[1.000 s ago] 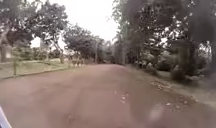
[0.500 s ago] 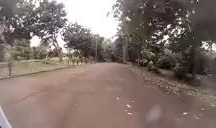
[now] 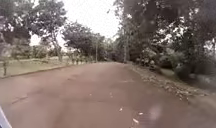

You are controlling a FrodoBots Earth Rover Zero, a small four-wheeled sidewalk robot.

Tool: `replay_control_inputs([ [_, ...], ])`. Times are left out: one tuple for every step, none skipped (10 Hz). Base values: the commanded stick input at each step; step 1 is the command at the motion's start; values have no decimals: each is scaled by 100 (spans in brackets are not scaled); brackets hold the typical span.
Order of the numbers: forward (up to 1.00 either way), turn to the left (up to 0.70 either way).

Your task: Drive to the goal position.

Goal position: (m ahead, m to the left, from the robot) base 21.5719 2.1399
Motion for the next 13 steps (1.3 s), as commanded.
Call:
replay_control_inputs([
  [70, 0],
  [70, 0],
  [70, 0],
  [70, 0],
  [70, 0],
  [70, 0],
  [70, 0],
  [70, 0],
  [70, 0],
  [70, -7],
  [70, -35],
  [70, -35],
  [70, -35],
])
